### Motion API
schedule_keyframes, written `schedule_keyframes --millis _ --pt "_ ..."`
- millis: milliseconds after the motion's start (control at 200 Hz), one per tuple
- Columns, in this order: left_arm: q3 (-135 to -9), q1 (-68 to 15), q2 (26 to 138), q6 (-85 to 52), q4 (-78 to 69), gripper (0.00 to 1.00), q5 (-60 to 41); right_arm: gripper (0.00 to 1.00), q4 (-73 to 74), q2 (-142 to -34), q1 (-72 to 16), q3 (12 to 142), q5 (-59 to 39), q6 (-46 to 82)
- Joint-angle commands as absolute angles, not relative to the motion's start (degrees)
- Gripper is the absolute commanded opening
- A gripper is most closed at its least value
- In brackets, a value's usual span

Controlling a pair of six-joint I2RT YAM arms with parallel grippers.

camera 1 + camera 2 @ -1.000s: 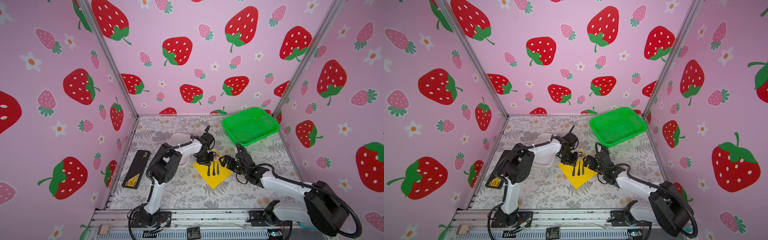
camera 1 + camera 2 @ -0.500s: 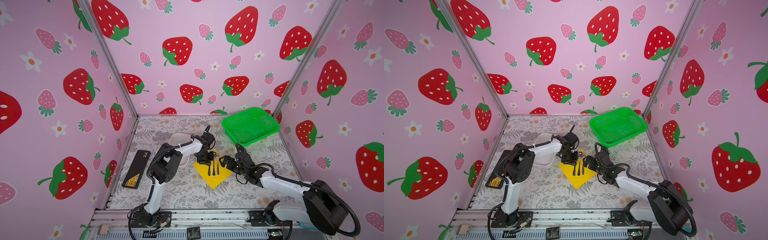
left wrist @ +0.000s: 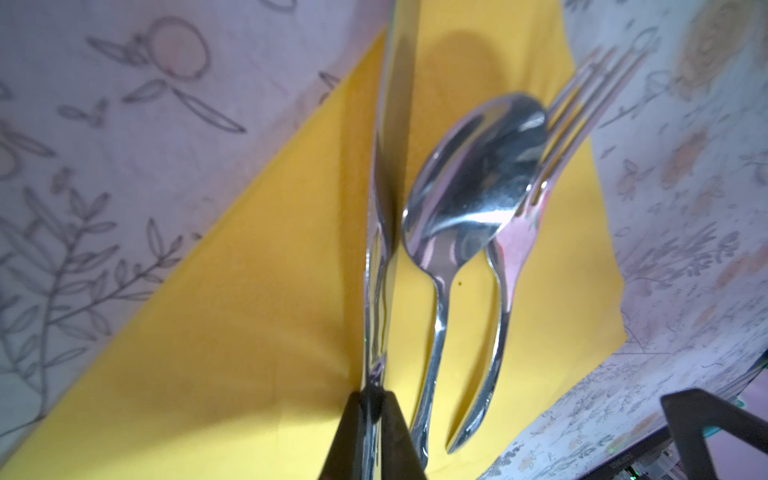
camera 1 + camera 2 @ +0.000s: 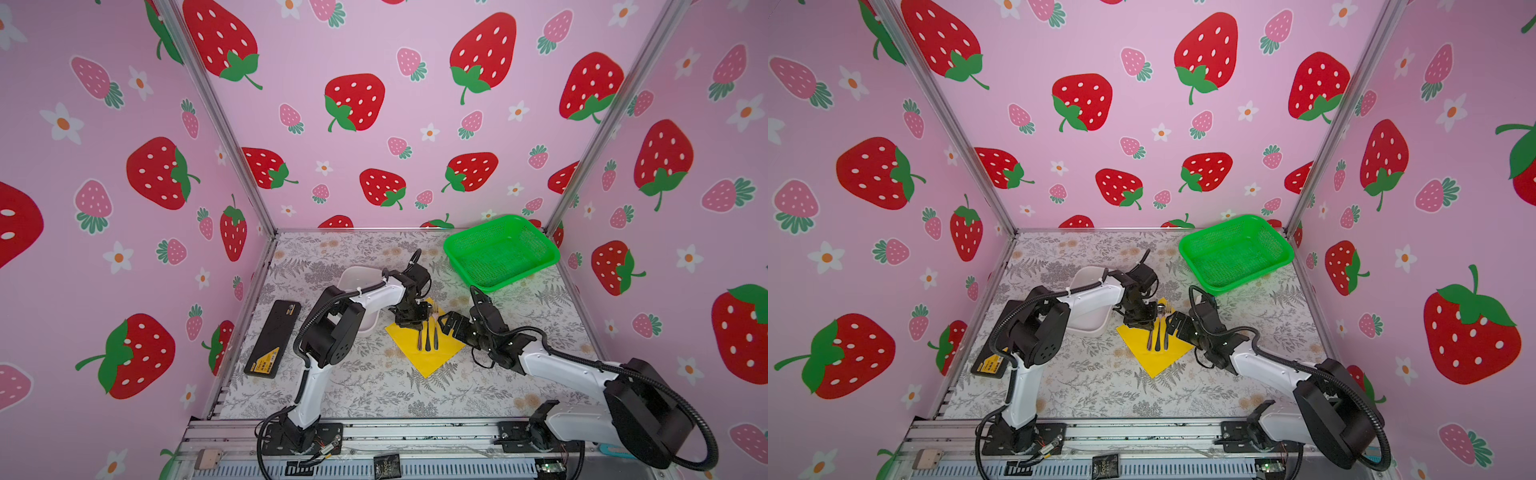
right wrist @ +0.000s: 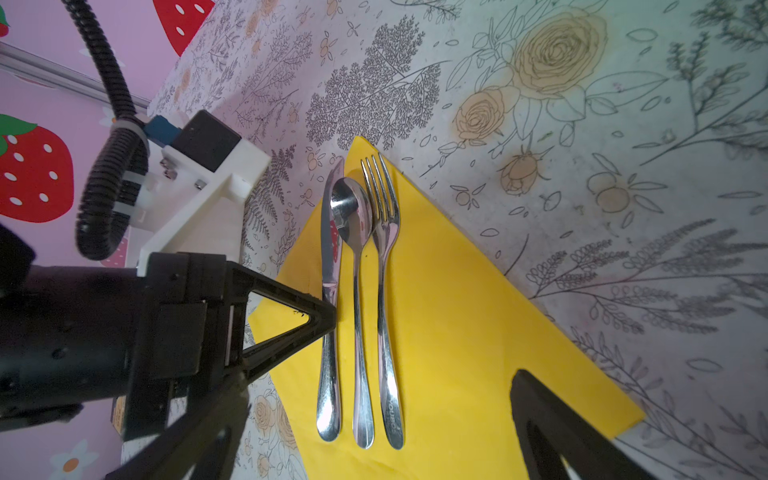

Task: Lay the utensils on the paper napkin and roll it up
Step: 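Lower the knife onto the napkin beside the spoon and open the left gripper, then raise the left gripper while the right gripper lowers toward the napkin corner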

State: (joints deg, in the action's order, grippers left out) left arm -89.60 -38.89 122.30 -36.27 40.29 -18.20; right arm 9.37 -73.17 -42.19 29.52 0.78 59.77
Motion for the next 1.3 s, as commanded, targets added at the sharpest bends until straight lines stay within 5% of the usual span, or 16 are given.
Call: schedule_keyframes --millis 0,555,895,1296 --pt "-89.01 -39.06 123.43 -34.87 40.77 0.17 -13.86 1.00 9.48 -73.54 -41.92 30.88 0.86 59.77" --pt "-85.12 -39.38 116.49 -33.49 37.18 0.24 -11.91 0.99 10.31 -71.74 -41.84 31.08 0.14 56.28" --pt "-77.08 -39.08 105.26 -32.34 34.59 0.29 -2.47 0.95 10.52 -65.52 -41.99 28.84 -3.02 46.46" --pt "-72.80 -32.37 103.67 -31.54 34.42 0.30 -2.66 0.91 5.79 -62.54 -45.17 28.47 -5.65 44.18"
